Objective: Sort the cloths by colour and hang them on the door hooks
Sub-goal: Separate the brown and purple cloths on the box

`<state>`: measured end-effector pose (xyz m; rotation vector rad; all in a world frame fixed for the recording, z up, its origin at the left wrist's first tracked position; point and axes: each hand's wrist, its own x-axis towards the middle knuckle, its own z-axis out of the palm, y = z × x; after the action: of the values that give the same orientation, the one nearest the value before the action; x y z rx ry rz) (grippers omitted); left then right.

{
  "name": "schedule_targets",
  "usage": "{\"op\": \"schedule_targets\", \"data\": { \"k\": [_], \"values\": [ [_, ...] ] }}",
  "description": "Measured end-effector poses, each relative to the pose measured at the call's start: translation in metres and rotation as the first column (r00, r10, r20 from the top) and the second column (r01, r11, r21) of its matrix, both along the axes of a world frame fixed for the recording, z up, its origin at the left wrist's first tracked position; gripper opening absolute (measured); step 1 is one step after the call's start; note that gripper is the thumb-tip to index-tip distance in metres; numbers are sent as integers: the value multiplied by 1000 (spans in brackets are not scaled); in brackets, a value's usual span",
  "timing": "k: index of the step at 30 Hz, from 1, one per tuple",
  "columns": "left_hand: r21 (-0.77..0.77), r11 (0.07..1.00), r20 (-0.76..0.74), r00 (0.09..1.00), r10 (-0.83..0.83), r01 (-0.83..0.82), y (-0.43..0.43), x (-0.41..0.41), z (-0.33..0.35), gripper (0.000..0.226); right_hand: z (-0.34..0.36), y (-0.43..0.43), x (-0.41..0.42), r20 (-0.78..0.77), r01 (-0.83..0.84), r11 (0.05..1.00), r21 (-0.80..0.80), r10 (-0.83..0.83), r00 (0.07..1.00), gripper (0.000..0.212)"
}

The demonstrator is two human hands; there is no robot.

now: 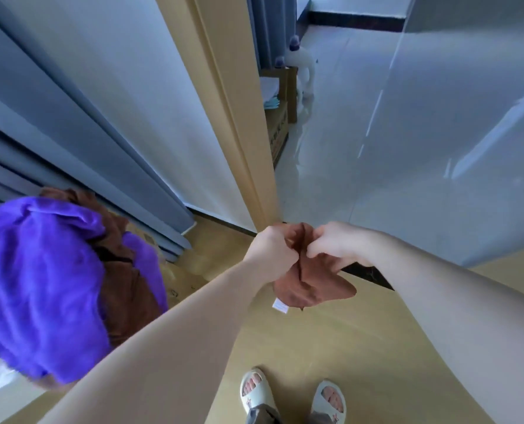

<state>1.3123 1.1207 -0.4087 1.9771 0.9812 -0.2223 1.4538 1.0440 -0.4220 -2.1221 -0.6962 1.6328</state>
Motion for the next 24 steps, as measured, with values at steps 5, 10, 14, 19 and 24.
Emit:
{"op": "schedule_targets", "data": {
  "k": [5, 10, 14, 19, 24],
  "values": [
    [41, 996, 53, 996, 72, -75, 3, -26, 87, 53, 81, 2, -11, -5, -17, 995, 102, 18, 1000, 7],
    [105, 981, 101, 983, 153, -164, 4, -66, 168, 54, 163, 10, -40, -29, -72, 978, 198, 80, 996, 14],
    [131, 946, 210, 941, 265, -295, 13, -96, 218, 47, 226, 27, -63, -15, -116, 956, 270, 124, 992, 16],
    [157, 909, 314, 892, 325, -387, 31, -139, 266, 30, 283, 51, -99, 18, -174, 928, 329, 178, 984, 10],
    [212, 856, 395, 843, 366, -471, 56, -187, 292, 21, 316, 76, -151, -31, -120, 897, 425, 146, 989, 8]
  ]
}}
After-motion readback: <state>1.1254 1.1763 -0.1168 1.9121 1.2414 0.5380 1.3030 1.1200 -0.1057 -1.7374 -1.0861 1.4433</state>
